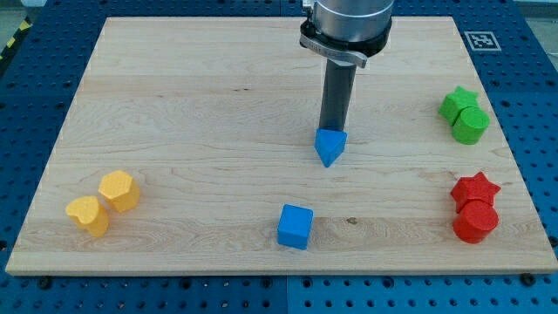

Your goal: Push the blue triangle right to the blue cube

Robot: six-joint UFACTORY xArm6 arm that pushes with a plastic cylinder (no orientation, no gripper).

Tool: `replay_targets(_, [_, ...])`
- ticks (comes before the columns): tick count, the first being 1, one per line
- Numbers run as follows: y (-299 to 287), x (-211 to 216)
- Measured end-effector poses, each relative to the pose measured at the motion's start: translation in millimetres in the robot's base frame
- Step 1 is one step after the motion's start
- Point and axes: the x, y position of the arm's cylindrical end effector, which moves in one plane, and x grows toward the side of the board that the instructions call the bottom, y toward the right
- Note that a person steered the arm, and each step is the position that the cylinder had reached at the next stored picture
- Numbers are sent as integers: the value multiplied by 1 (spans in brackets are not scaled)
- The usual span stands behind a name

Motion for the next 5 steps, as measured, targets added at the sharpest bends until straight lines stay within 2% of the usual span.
replay_targets(3, [0, 22])
replay_targets(5, [0, 61])
